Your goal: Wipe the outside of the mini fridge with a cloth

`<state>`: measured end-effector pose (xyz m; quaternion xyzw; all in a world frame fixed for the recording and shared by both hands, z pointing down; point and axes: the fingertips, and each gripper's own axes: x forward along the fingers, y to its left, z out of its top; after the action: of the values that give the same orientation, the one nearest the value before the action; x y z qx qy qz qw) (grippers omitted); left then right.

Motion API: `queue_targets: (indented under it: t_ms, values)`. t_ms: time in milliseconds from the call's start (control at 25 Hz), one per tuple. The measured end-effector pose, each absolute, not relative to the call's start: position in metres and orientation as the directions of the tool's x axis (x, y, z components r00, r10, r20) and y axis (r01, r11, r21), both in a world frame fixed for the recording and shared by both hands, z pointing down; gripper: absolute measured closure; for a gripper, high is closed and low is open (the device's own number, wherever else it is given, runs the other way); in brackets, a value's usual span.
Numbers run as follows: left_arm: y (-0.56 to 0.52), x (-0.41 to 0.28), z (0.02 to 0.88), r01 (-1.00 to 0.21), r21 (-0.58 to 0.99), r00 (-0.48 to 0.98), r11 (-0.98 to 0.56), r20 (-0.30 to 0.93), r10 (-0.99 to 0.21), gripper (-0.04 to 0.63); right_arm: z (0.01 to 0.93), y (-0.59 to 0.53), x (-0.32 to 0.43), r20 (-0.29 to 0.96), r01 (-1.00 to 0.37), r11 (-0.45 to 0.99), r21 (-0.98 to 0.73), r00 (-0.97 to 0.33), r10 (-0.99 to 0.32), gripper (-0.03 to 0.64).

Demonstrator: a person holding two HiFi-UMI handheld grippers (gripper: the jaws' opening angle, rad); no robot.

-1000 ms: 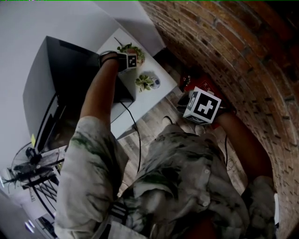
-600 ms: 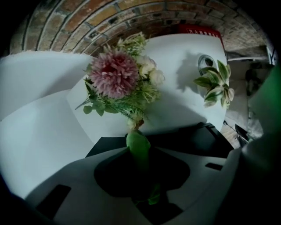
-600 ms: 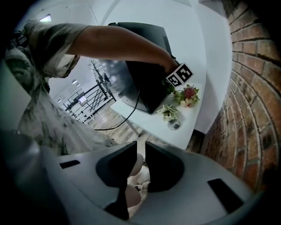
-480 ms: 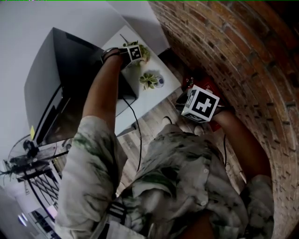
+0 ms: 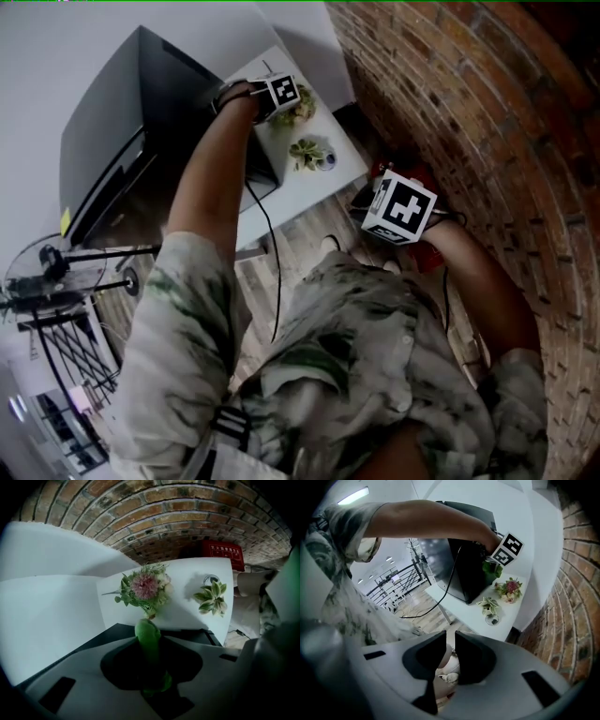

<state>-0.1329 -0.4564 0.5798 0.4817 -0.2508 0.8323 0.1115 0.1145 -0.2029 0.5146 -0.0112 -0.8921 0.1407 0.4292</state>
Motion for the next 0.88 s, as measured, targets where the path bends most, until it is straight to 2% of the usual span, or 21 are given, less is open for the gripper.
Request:
queue_targets:
  t_ms: [240,480,720,880]
  values:
    - [-0.439,-0.109,0.565,-0.513,-0.319,-0.417,-0.797,0.904,-0.093,0.465,0.509,-0.189,0.12,0.764,-0.056,0.969,-0.241,-0.627,0.154,0.54]
    - [-0.414,-0.066,0.554,-0.655,-0.264,-0.207,-0.708,0.964,-0.168,0.465,0.509,-0.171,0.129,0.771,-0.012,0.975,-0.223,-0.614,0.169,0.541]
    - [-0.38,-0.031,0.543,-0.71,-0.223,-0.069,-0.668,0.966,-0.25,0.465,0.514,-0.141,0.125,0.774,0.068,0.97,-0.232,-0.592,0.226,0.544]
    - [-0.36,-0.005,0.527,-0.747,-0.186,0.066,-0.638,0.935,-0.35,0.465,0.516,-0.129,0.115,0.761,0.1,0.968,-0.232,-0.601,0.244,0.549]
